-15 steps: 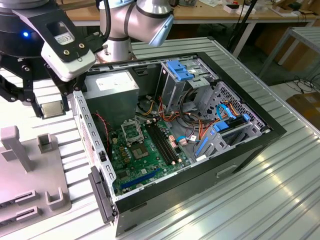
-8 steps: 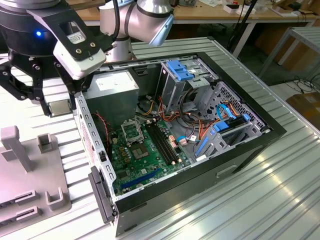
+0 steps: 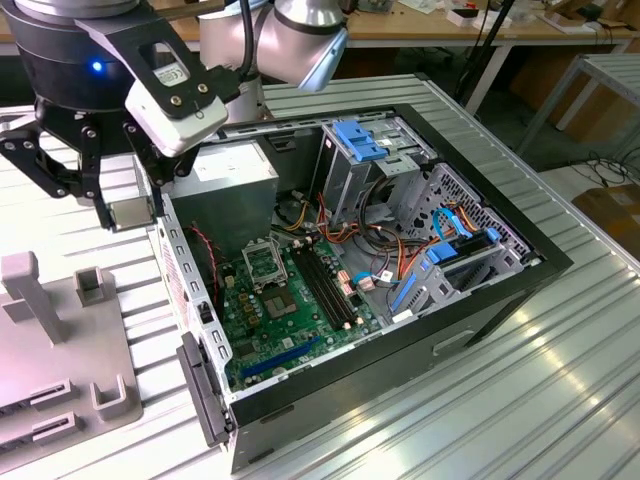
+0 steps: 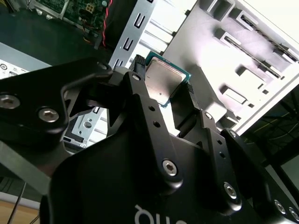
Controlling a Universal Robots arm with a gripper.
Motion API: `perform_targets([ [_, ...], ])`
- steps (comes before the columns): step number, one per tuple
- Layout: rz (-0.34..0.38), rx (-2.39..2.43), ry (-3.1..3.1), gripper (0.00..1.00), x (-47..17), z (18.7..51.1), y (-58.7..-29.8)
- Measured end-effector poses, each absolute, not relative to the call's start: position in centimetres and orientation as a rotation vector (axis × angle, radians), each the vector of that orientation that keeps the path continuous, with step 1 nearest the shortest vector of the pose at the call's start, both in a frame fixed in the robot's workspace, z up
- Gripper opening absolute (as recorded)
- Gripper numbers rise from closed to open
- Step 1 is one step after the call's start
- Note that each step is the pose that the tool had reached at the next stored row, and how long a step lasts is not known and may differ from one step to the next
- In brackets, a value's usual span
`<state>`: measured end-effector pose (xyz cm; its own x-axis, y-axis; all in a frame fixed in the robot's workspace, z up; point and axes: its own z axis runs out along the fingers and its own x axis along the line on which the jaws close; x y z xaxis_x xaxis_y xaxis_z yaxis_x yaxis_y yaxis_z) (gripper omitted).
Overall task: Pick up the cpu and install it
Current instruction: 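Pick up the cpu and move it towards the insertion slot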
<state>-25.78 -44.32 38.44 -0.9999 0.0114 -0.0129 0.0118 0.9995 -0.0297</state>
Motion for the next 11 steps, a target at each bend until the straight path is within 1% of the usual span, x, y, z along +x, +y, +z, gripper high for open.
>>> perform_targets([
  [11,-0.047,0.018,3.128,0.47,-23.8,38.4,-44.3],
])
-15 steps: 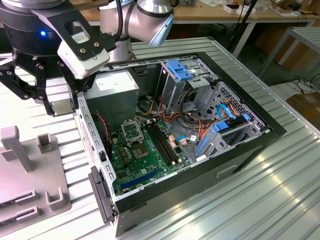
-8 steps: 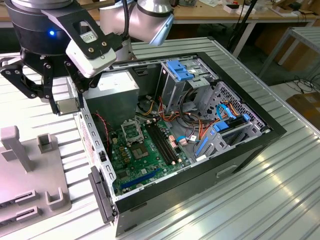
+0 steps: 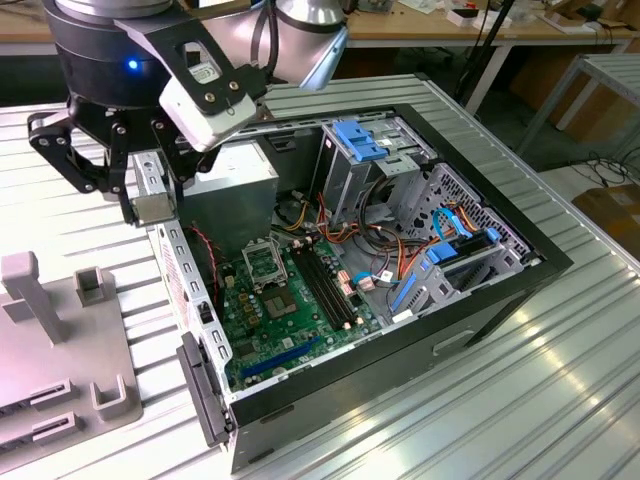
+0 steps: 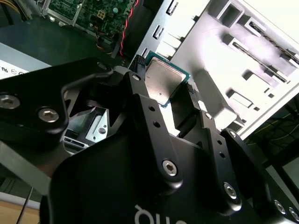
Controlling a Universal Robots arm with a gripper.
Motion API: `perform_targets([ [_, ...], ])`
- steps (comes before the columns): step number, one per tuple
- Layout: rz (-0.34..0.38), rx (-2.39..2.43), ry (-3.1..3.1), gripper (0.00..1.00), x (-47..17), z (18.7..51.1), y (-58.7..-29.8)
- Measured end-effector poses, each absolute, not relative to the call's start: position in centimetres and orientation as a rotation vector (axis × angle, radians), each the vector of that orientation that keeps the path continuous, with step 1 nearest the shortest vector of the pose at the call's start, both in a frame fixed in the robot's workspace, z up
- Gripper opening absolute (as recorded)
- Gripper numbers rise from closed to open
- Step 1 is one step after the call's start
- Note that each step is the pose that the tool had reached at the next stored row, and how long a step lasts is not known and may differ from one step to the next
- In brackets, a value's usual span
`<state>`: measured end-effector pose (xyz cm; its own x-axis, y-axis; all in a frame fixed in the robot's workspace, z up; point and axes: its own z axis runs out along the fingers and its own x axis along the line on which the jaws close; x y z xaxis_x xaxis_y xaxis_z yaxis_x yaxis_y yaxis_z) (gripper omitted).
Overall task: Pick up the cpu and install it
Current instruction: 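Pick up the cpu and move it towards the insertion slot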
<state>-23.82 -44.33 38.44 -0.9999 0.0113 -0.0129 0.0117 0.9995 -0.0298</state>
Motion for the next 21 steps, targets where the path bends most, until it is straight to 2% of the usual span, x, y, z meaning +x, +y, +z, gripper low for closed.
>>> perform_targets([
  [21,-0.046,0.019,3.128,0.47,-21.9,38.4,-45.1],
])
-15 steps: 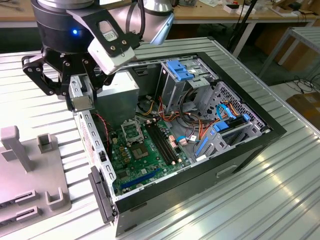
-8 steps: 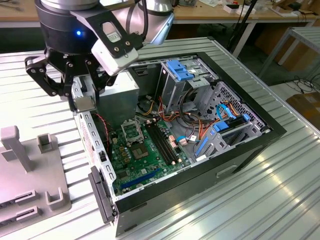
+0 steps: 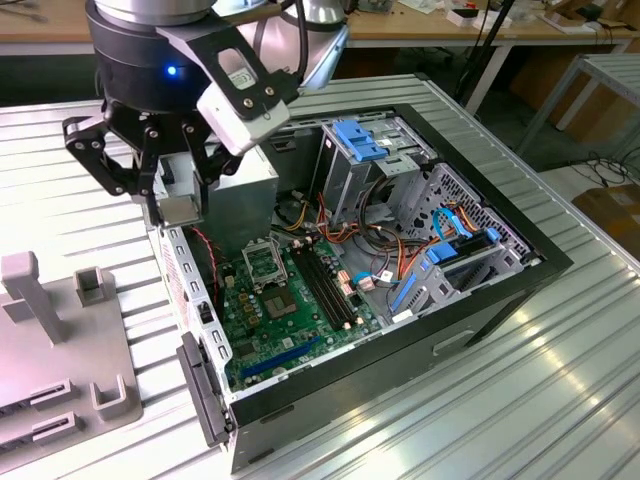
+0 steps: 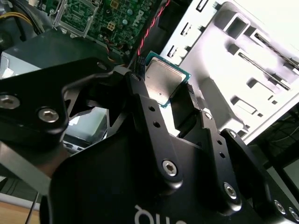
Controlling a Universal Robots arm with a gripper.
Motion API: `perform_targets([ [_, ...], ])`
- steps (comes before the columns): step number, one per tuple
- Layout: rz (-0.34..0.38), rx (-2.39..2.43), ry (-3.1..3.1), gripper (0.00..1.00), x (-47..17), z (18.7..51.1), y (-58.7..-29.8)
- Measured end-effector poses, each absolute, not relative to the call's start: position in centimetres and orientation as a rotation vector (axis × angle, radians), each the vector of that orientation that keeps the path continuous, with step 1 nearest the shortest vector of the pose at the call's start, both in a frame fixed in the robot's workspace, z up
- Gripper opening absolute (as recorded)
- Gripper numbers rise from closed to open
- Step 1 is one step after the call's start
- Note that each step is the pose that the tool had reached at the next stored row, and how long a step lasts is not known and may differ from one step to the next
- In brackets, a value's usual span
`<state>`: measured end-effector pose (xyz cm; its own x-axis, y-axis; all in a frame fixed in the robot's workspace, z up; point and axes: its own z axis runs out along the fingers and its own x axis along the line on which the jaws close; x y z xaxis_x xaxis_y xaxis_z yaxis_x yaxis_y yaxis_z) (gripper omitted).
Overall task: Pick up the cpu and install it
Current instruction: 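Pick up the cpu and move it towards the insertion slot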
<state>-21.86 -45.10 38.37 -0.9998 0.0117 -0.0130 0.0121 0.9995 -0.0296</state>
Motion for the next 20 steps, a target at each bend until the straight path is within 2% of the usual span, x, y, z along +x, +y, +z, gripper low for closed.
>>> perform_targets([
  [20,-0.047,0.019,3.129,0.47,-18.0,38.3,-45.2],
])
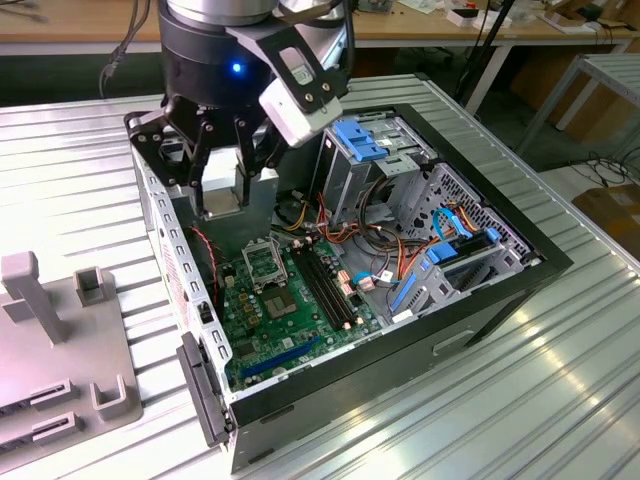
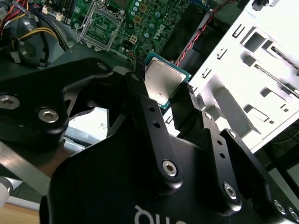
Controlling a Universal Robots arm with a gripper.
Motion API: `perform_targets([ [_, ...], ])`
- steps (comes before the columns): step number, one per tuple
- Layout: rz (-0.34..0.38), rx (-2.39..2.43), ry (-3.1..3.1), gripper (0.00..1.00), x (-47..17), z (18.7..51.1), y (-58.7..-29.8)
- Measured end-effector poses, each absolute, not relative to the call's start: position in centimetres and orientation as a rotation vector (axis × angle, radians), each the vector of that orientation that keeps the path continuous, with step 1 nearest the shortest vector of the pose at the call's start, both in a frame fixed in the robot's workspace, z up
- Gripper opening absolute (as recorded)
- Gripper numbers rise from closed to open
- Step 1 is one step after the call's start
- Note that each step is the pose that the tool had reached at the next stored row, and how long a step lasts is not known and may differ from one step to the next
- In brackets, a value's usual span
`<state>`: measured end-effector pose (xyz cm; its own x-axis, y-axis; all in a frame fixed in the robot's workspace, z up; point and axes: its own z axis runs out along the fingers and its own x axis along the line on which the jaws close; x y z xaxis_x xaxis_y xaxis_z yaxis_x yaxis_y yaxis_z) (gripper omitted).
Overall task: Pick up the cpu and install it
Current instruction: 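Pick up the cpu and move it towards the insertion slot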
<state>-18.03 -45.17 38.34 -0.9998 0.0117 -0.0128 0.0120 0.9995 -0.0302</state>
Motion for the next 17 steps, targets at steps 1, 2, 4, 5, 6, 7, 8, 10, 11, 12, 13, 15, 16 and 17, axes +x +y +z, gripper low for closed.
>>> perform_targets([
  [1,-0.048,0.018,3.128,0.47,-18.0,38.3,-45.2],
  [2,-0.048,0.019,3.128,0.47,-18.0,38.3,-45.3],
  [4,-0.048,0.019,3.128,0.47,-17.9,38.3,-45.4],
  [5,-0.048,0.019,3.128,0.47,-17.8,38.3,-45.5],
  [6,-0.048,0.018,3.128,0.47,-17.8,38.3,-45.5],
  [7,-0.048,0.018,3.128,0.47,-17.8,38.3,-45.6],
  [8,-0.048,0.019,3.128,0.47,-17.7,38.3,-45.6],
  [10,-0.05,0.018,3.129,0.47,-17.6,38.2,-45.7],
  [11,-0.05,0.019,3.128,0.47,-17.5,38.2,-45.7],
  [12,-0.051,0.019,3.128,0.47,-17.4,38.2,-45.7],
  [13,-0.051,0.018,3.128,0.47,-17.3,38.2,-45.8],
  [15,-0.052,0.019,3.128,0.47,-17.0,38.2,-45.8],
  [16,-0.053,0.019,3.128,0.47,-16.8,38.2,-45.8],
  [17,-0.053,0.019,3.128,0.47,-16.8,38.2,-45.8],
])
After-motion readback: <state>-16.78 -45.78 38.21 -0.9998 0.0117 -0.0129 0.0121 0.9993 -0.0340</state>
